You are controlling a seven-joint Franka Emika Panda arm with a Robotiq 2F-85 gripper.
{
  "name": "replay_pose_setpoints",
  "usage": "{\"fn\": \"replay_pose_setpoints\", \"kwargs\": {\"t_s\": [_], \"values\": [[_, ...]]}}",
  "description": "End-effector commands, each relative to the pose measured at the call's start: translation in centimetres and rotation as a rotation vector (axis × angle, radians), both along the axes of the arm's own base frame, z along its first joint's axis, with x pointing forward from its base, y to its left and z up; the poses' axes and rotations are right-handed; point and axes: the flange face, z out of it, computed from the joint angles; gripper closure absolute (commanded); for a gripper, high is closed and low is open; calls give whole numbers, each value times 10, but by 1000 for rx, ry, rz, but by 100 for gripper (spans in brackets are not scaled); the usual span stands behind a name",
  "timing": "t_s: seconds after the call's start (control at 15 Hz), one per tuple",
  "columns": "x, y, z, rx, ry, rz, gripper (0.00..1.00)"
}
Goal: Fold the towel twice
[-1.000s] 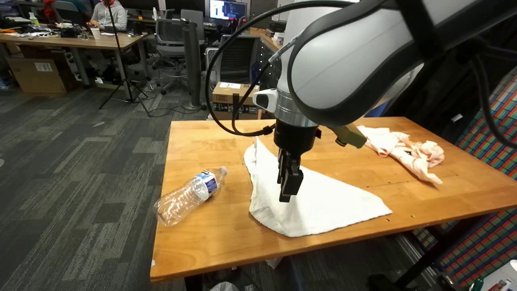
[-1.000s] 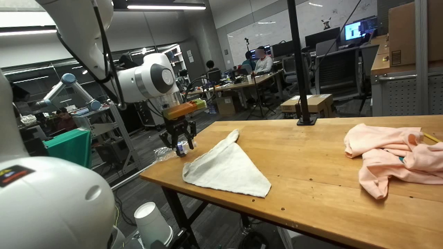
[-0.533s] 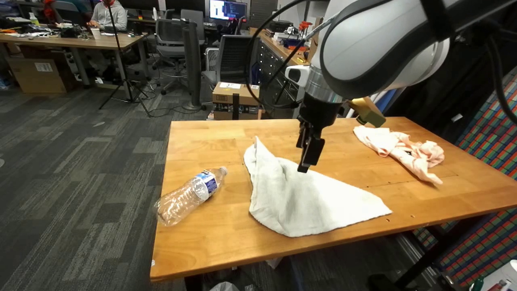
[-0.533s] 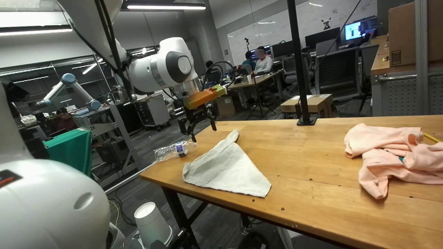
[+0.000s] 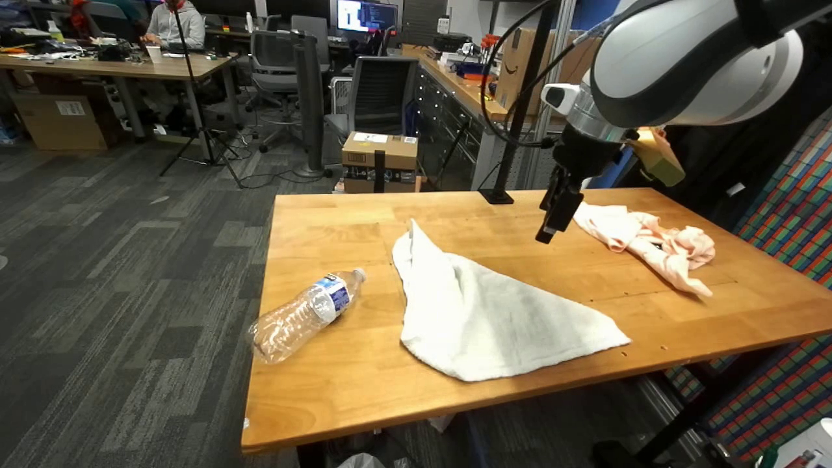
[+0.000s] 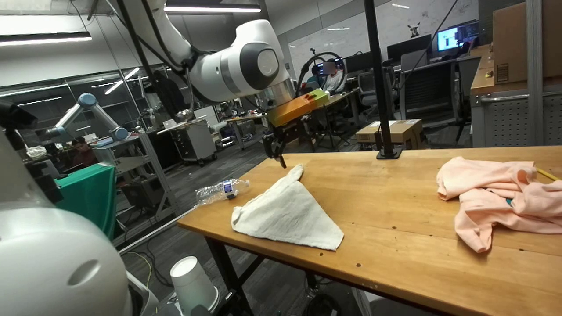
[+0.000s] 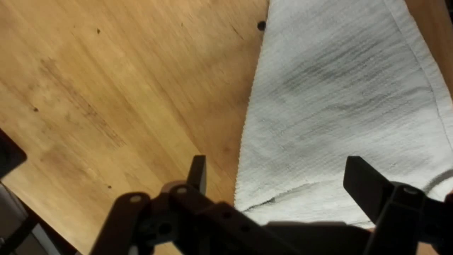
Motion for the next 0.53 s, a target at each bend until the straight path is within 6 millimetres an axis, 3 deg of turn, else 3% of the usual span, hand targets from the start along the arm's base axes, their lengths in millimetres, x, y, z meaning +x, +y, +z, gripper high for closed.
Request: {"fn": "replay_pose_setpoints", "kwargs": {"t_s": [0.0, 0.27, 0.47], "values": [[-11, -38, 5, 22, -15, -88, 0], [-27, -76, -4, 54, 25, -206, 0], [-47, -88, -10, 72, 31, -275, 0]]}}
